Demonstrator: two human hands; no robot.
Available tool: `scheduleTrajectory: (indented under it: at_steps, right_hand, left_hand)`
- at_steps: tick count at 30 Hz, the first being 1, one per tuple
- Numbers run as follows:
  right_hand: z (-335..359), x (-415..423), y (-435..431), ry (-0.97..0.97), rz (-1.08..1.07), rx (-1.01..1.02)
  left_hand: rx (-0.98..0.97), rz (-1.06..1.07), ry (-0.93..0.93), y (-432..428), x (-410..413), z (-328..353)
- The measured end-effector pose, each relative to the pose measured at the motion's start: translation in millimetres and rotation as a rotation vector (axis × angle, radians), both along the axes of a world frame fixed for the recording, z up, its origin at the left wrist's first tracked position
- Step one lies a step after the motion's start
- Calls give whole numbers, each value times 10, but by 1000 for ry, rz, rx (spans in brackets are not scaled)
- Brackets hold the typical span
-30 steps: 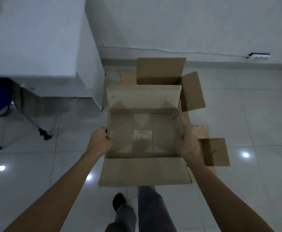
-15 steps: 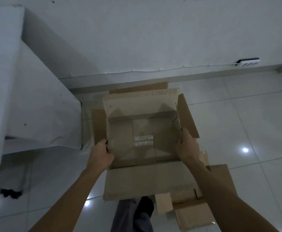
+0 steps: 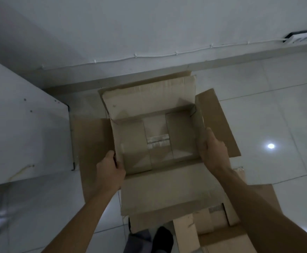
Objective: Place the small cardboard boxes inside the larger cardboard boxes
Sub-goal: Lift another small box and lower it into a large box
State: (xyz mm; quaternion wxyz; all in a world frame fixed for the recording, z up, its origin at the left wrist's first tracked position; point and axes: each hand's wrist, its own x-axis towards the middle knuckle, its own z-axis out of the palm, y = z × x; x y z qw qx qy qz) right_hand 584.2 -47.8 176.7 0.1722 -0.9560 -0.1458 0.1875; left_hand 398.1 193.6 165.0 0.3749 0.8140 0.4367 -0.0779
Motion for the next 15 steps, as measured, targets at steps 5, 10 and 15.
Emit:
scheduleTrajectory:
  at_steps: [5,10,15]
  right_hand:
    - [-444,76,52,28,20,-9]
    - [-917,56,56,33,16,-18]
    - [-1387,14,118,4,1,-63]
  left_hand:
    - [1,51,29,-68,34,-421]
    - [-49,68,86,-179,59,-846]
    - [46,35,120,-298,203,-1240]
